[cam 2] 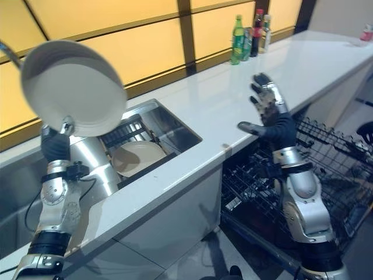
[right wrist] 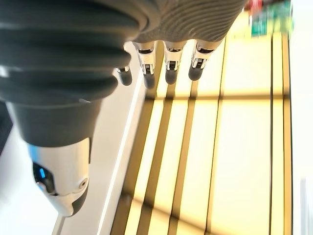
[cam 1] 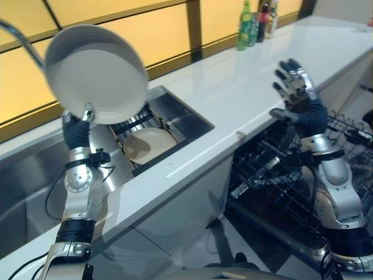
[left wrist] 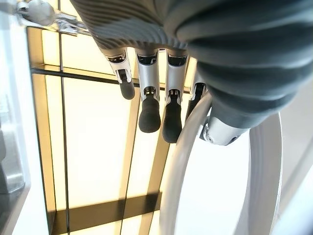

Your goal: Pick up plates and place into dishwasher.

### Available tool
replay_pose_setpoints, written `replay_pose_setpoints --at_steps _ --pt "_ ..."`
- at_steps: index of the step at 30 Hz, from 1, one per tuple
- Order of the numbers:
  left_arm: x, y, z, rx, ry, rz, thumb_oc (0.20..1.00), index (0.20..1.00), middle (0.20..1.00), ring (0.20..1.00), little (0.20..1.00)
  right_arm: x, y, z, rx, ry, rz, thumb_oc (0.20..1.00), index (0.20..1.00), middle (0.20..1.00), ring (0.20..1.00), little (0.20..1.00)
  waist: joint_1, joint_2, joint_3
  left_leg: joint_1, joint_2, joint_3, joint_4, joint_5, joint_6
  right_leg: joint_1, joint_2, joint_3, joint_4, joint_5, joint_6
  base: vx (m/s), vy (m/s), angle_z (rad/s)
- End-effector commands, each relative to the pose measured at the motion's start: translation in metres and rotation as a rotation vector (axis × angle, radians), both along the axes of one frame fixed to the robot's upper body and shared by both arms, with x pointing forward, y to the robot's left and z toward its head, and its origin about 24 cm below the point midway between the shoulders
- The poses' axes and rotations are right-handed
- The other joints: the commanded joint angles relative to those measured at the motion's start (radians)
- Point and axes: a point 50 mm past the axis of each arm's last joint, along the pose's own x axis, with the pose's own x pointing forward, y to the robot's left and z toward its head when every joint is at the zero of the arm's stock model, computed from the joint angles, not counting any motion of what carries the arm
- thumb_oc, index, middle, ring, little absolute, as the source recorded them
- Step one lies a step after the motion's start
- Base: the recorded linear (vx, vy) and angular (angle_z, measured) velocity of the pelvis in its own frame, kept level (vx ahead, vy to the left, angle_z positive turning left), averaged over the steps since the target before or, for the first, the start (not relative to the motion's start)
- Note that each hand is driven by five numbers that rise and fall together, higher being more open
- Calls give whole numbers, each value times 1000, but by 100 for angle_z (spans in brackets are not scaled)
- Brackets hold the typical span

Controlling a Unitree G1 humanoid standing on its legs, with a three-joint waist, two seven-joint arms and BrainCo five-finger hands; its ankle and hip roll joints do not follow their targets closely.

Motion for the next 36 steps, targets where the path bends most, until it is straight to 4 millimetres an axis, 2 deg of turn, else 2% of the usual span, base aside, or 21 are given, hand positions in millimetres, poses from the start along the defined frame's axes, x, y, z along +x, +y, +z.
replay_pose_setpoints --at_steps 1,4,11,24,29,30,31,32,36 --pt "2 -41 55 276 -207 -191 200 200 200 200 200 -9 26 23 14 -147 126 1000 1000 1000 1000 1000 39 -43 -63 -69 0 11 12 22 -17 2 4 29 111 -119 28 -78 -77 23" --pt "3 -66 55 340 -208 -311 200 200 200 200 200 -8 41 20 37 -139 194 1000 1000 1000 1000 1000 58 -52 -68 -71 2 3 1 24 -16 5 5 15 107 -121 30 -76 -79 22" --pt "-2 -101 53 465 -200 -489 200 200 200 200 200 -8 63 21 58 -157 244 1000 1000 1000 1000 1000 89 -62 -79 -77 4 -2 -3 19 -14 5 2 -3 104 -125 33 -46 -46 10" --pt "-11 -110 59 601 -247 -564 200 200 200 200 200 -6 64 18 91 -95 263 1000 1000 1000 1000 1000 95 -65 -95 -80 2 -2 -15 13 -6 -3 -4 -7 95 -125 35 -10 -10 3" --pt "-13 -111 63 614 -266 -574 200 200 200 200 200 1 75 -14 -35 166 395 1000 1000 1000 1000 1000 89 -74 -101 -83 0 6 -14 14 -5 -8 -4 -3 94 -122 36 0 0 0" --pt "-13 -111 64 617 -269 -575 200 200 200 200 200 1 76 -19 -66 197 432 746 746 746 746 746 87 -76 -100 -82 0 9 -14 14 -5 -7 -5 -3 93 -122 35 0 0 0" --pt "-13 -111 64 619 -271 -576 200 200 200 200 200 0 76 -20 -78 203 455 551 551 551 551 551 86 -77 -100 -82 0 10 -13 14 -5 -6 -5 -3 93 -122 35 0 0 0" --pt "-12 -112 65 616 -268 -580 200 200 200 200 200 -2 78 -22 -99 219 503 200 200 200 200 200 85 -81 -100 -82 0 10 -13 14 -6 -5 -5 -4 93 -123 35 0 0 0" --pt "-11 -114 61 606 -252 -592 200 200 200 200 200 -3 81 -15 -95 204 541 200 200 200 200 200 83 -87 -97 -78 -3 6 -15 14 -6 -5 -1 1 99 -126 35 9 -1 0"
